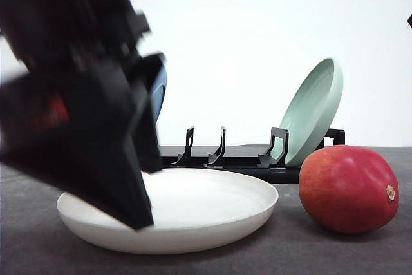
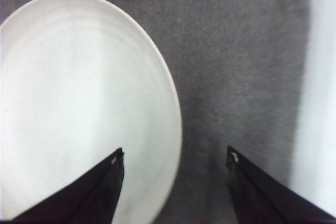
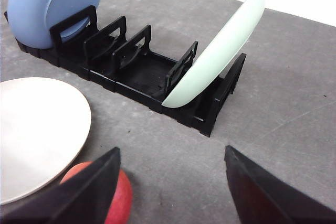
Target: Place pomegranate in white plate
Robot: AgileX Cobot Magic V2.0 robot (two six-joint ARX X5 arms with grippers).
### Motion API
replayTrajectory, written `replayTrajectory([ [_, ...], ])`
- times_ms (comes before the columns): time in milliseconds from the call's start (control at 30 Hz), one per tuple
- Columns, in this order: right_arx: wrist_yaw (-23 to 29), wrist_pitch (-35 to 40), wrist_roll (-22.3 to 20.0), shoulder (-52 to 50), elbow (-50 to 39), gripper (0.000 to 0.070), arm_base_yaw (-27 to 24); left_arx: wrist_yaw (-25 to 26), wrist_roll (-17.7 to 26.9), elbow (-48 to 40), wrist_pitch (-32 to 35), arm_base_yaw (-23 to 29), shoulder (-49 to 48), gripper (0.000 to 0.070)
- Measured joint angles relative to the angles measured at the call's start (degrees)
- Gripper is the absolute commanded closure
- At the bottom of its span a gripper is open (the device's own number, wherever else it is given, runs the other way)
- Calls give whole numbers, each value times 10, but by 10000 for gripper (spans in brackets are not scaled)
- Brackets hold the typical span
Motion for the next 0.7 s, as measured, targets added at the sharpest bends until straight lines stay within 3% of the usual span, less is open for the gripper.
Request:
replayTrajectory([
  [167,0,0,0,0,0,299,0,95,-92,0,-15,65,-68,263],
  [300,0,0,0,0,0,299,0,128,-151,0,-11,134,-121,263],
  [700,0,0,13,0,0,298,0,131,-168,0,-35,386,-245,265],
])
